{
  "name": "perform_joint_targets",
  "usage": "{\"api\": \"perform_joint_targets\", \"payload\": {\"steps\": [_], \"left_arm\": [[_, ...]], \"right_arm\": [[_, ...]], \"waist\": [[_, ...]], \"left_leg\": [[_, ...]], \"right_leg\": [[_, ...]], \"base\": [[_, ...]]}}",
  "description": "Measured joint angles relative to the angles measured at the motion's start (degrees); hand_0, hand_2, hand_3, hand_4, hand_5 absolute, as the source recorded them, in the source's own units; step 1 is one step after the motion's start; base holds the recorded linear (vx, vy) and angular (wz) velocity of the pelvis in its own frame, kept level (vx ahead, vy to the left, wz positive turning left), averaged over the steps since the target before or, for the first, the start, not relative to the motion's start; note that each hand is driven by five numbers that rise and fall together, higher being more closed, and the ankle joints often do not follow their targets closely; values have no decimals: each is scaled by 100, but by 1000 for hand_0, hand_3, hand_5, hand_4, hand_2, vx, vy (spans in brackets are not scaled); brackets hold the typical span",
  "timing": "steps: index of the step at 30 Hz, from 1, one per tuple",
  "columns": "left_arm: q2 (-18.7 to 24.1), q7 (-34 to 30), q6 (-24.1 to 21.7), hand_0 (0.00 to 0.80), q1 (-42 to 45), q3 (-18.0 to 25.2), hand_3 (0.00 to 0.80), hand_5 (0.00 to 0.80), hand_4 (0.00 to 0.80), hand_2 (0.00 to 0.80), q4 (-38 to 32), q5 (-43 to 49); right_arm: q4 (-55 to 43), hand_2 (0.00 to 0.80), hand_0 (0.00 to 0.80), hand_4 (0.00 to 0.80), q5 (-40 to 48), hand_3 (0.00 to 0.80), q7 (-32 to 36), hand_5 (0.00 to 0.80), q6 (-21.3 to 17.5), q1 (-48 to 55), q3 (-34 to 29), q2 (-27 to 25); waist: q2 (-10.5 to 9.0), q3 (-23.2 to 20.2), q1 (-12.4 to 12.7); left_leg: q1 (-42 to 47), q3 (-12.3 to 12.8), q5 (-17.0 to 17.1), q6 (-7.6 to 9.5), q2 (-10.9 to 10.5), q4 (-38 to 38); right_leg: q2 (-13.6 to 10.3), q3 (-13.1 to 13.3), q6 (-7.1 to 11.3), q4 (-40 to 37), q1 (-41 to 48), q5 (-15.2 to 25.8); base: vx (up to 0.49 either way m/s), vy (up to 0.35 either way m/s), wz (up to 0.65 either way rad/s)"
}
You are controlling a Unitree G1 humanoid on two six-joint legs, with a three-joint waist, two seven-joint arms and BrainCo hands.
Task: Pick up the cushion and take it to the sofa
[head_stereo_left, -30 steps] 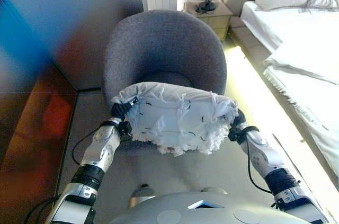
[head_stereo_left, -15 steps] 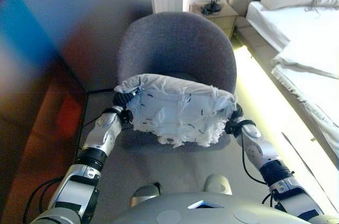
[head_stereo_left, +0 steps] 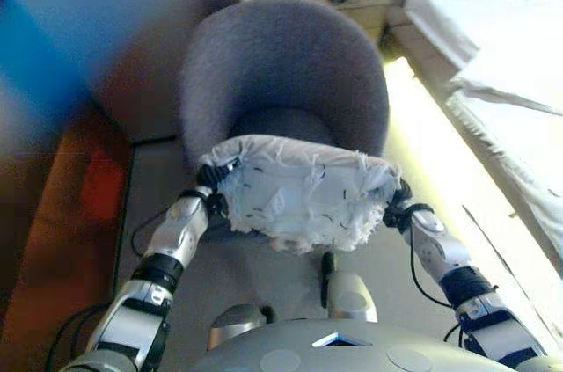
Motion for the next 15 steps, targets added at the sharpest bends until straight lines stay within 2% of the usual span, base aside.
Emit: {"api": "perform_joint_targets", "payload": {"steps": [1,2,3,4,5,6,7,8,9,11,14,15], "left_arm": [[48,16,-7,800,47,36,800,800,800,800,-70,-1],[82,23,-8,800,99,89,800,800,800,800,-119,-3],[71,33,-8,800,196,154,800,800,800,800,-146,-5],[71,49,-8,800,294,192,800,800,800,800,-172,-7],[94,68,-18,800,267,209,800,800,800,800,-181,-7],[86,84,-18,800,267,216,800,800,800,800,-191,-11],[75,82,-17,800,271,215,800,800,800,800,-190,-17],[26,84,-18,800,284,215,800,800,800,800,-196,-17],[-29,89,-21,800,284,228,800,800,800,800,-211,-16],[-23,80,-34,800,279,238,800,800,800,800,-247,-17],[-18,80,-50,800,233,410,800,800,800,800,-279,-17],[-11,81,-50,800,213,439,800,800,800,800,-278,-16]], "right_arm": [[-85,800,800,800,-4,800,52,800,2,19,1,37],[-147,800,800,800,-5,800,55,800,6,34,6,71],[-198,800,800,800,-5,800,60,800,12,55,51,79],[-212,800,800,800,-7,800,71,800,23,77,124,73],[-217,800,800,800,-7,800,112,800,25,72,131,74],[-225,800,800,800,-8,800,170,800,51,62,130,28],[-227,800,800,800,-8,800,210,800,60,57,133,-16],[-236,800,800,800,-8,800,229,800,60,36,138,-78],[-246,800,800,800,-6,800,232,800,58,20,143,-123],[-249,800,800,800,-6,800,230,800,58,-28,171,-162],[-243,800,800,800,-2,800,169,800,110,-342,291,-151],[-208,800,800,800,-2,800,148,800,132,-441,332,-143]], "waist": [[-35,-84,-14],[3,-135,-39],[149,-214,-136],[244,-357,-187],[184,-391,-151],[168,-404,-92],[144,-409,32],[157,-416,64],[138,-409,53],[24,-362,80],[-65,-339,124],[-85,-327,153]], "left_leg": [[85,84,-62,-99,85,30],[160,145,-146,-235,219,50],[219,181,-190,-406,455,53],[226,217,-264,-587,585,349],[-91,240,-263,-708,732,1151],[-526,109,-22,-843,902,2152],[-836,-82,364,-902,938,2817],[-1165,-293,643,-880,971,3399],[-1362,-381,669,-861,986,3729],[-1441,-408,684,-805,954,3776],[-1479,-413,691,-784,1013,2921],[-1356,-425,689,-781,1007,2592]], "right_leg": [[93,-82,-77,42,15,-8],[215,-86,-400,-3,84,129],[466,-130,-649,-19,220,20],[689,-102,-961,-190,340,-11],[797,-79,-1500,-270,420,-40],[824,-1,-1621,-341,513,-91],[822,78,-1676,-381,603,-140],[821,132,-1745,-398,703,-228],[825,154,-1738,-419,826,-312],[826,205,-1811,-531,1147,-384],[954,380,-1853,-730,1329,-433],[993,540,-1885,-775,1364,-411]], "base": [[424,-193,-56],[417,-251,-36],[425,-280,-18],[342,-239,-13],[321,-172,-30],[257,-102,-48],[286,-72,-50],[271,-49,-36],[257,-22,-20],[277,1,-21],[290,80,-26],[240,156,-12]]}}
